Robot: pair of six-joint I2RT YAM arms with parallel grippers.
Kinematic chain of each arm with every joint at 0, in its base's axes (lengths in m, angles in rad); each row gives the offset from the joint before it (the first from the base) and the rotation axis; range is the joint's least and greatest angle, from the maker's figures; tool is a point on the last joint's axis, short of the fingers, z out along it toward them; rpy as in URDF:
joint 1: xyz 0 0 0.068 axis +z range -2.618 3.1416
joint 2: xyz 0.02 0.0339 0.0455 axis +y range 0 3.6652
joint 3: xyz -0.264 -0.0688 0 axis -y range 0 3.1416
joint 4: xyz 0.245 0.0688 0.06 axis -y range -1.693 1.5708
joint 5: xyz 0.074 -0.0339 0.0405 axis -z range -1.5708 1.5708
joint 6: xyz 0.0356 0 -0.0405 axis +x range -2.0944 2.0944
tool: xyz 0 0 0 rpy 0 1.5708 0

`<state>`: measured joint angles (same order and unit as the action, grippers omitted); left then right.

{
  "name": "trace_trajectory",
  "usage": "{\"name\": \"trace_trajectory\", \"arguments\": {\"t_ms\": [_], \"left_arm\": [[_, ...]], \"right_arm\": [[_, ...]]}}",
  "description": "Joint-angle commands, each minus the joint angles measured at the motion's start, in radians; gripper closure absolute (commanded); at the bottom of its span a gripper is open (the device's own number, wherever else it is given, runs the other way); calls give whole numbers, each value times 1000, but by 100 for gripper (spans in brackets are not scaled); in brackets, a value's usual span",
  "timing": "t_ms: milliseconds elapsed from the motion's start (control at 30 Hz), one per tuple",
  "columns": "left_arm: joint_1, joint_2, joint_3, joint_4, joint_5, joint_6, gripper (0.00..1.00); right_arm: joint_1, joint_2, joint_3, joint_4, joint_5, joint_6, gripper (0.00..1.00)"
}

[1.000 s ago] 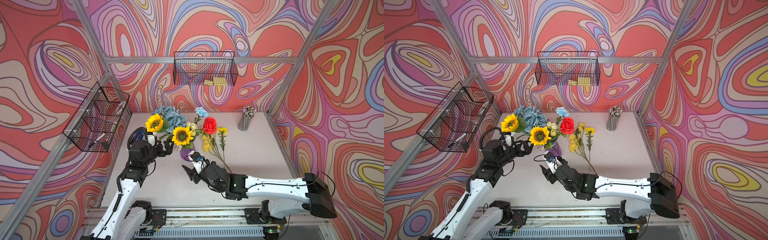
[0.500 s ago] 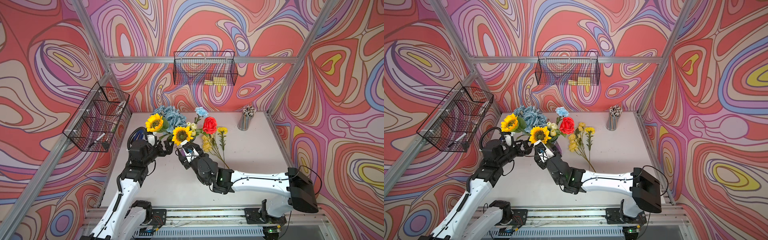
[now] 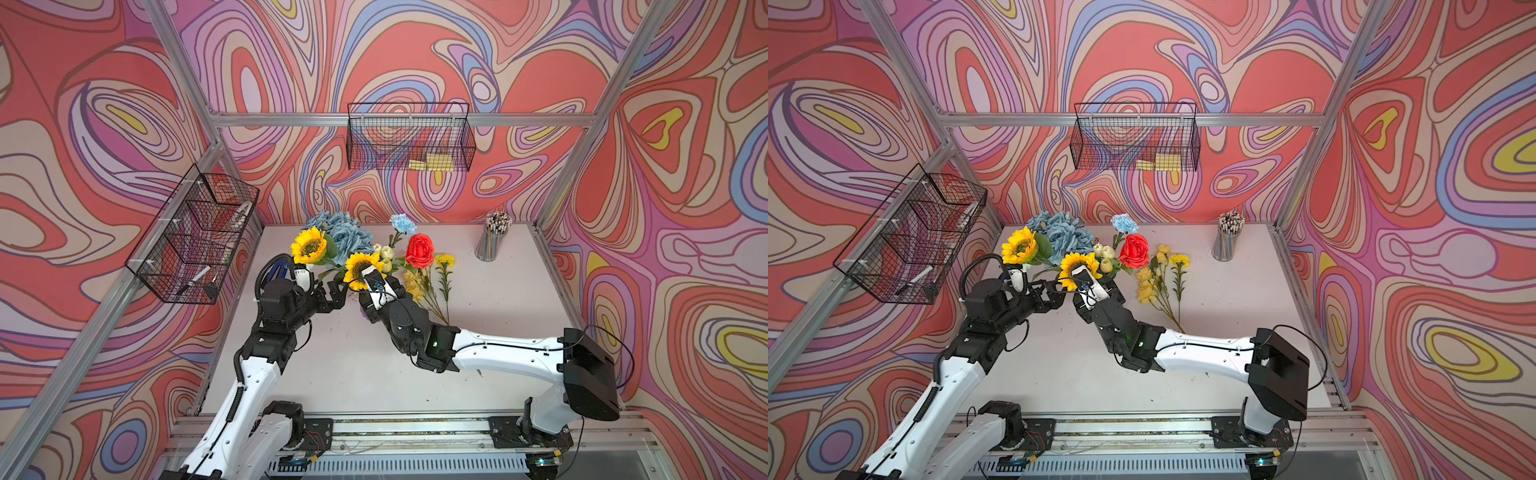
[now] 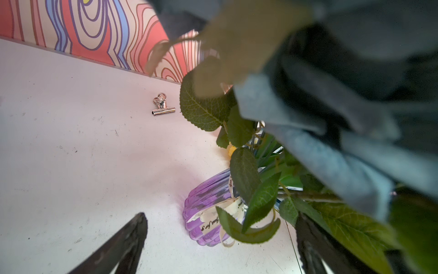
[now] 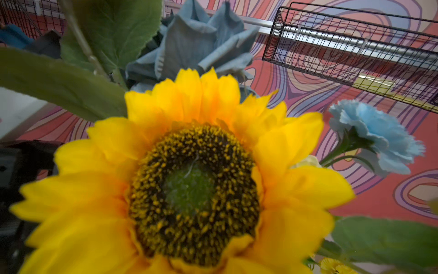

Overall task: Pick out yellow flowers from the vase
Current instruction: Pick up the flower from the vase.

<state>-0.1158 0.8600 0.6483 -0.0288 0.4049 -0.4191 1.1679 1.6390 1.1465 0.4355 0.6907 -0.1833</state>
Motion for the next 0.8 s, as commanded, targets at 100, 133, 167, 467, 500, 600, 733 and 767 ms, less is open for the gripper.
{"name": "trace_trajectory", "arguments": {"t_ms": [100,133,167,467,500,600,733,767], "left_arm": [[6,-5,17,32,13,11,2],[5,-6,15,32,12,12,2],[5,-6,16,32,12,13,2],[5,-8,17,27,13,12,2],[6,-9,18,27,14,12,2],[6,-10,18,24,9,12,2],[6,-10,18,23,9,13,2],[6,-9,17,21,9,15,2]], "right_arm": [[-26,44,42,27,-2,-7,47],[-36,45,49,8,4,13,50],[-46,41,52,-5,5,32,52],[-53,17,45,14,-53,35,90],[-53,18,47,17,-59,35,95],[-53,18,59,5,-85,44,100],[-53,-2,77,-29,-115,55,100],[-53,-10,79,-37,-119,57,100]]}}
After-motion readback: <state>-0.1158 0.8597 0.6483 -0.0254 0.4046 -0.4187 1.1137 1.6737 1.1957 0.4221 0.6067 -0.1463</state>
